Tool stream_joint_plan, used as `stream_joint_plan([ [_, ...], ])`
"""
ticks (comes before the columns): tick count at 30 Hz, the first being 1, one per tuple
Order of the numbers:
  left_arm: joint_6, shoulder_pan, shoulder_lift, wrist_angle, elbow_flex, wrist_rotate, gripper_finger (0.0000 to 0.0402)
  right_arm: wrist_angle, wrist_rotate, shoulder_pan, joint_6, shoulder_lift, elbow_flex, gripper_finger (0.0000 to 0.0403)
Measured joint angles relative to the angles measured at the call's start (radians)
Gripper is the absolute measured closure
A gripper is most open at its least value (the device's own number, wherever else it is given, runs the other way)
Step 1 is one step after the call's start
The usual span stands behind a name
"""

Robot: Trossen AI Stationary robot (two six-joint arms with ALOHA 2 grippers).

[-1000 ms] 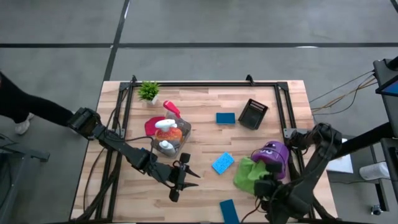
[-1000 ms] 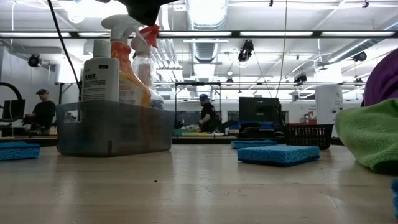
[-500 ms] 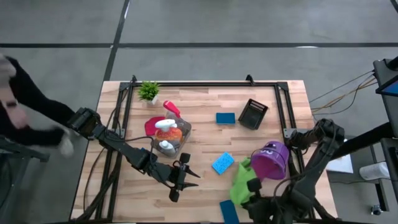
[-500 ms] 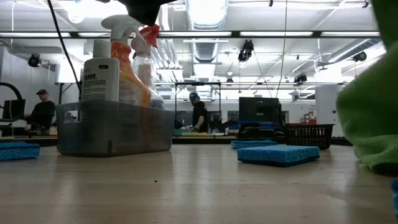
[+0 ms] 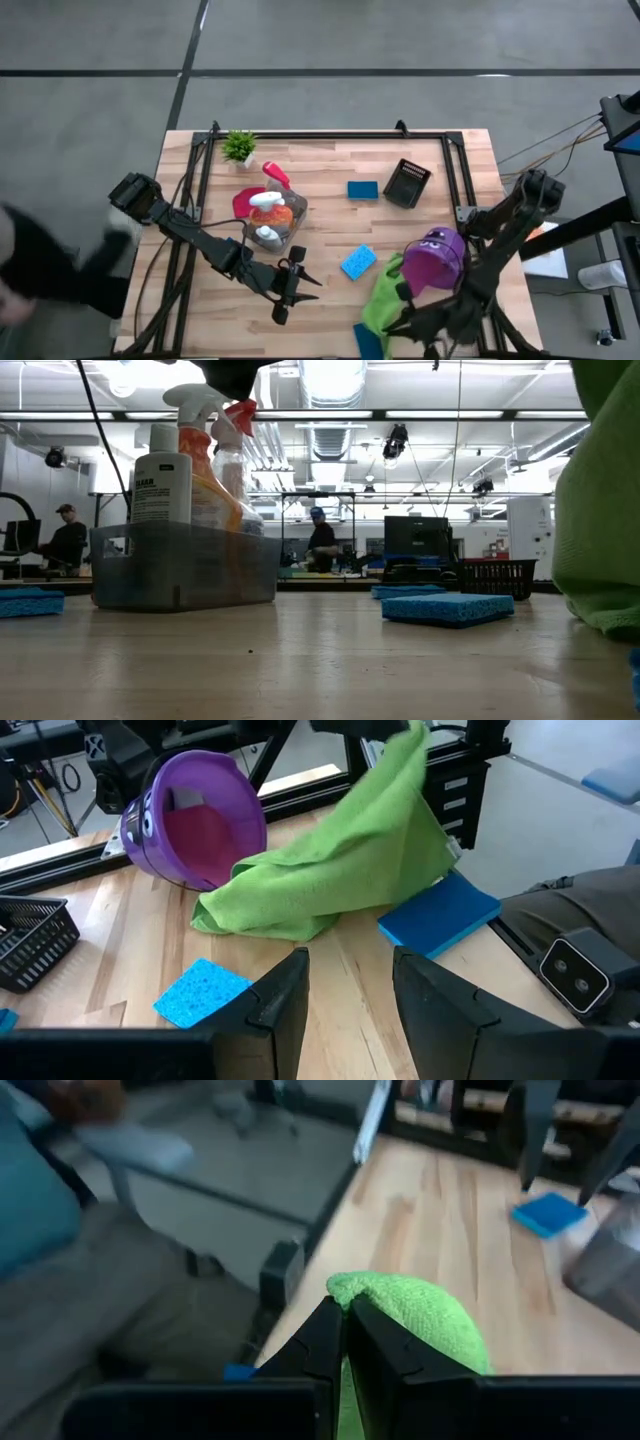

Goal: Pick & Place Kitchen Items
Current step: Put the green microfiber cloth into the purple bucket

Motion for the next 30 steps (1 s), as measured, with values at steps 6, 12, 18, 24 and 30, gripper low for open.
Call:
stream_joint_plan([
  [6, 0.000, 0.000, 0.000, -0.001, 0.000, 0.000, 0.0254, 0.417, -0.055, 0.003, -0.098, -0.150, -0.287, 0.0385],
  [12, 0.001, 0.000, 0.000, -0.003, 0.000, 0.000, 0.0254, 0.471, -0.073, 0.013, -0.103, -0.328, -0.429, 0.0385],
  [18, 0.000, 0.000, 0.000, -0.008, 0.000, -0.001, 0.0254, 0.322, -0.061, 0.056, -0.131, -0.502, -0.424, 0.0385],
  [24, 0.000, 0.000, 0.000, -0.008, 0.000, -0.004, 0.0254, -0.102, 0.078, 0.119, -0.048, -0.598, -0.284, 0.0385],
  [30, 0.000, 0.000, 0.000, -0.008, 0.000, -0.004, 0.0254, -0.507, 0.169, 0.167, 0.118, -0.567, -0.072, 0.0385],
])
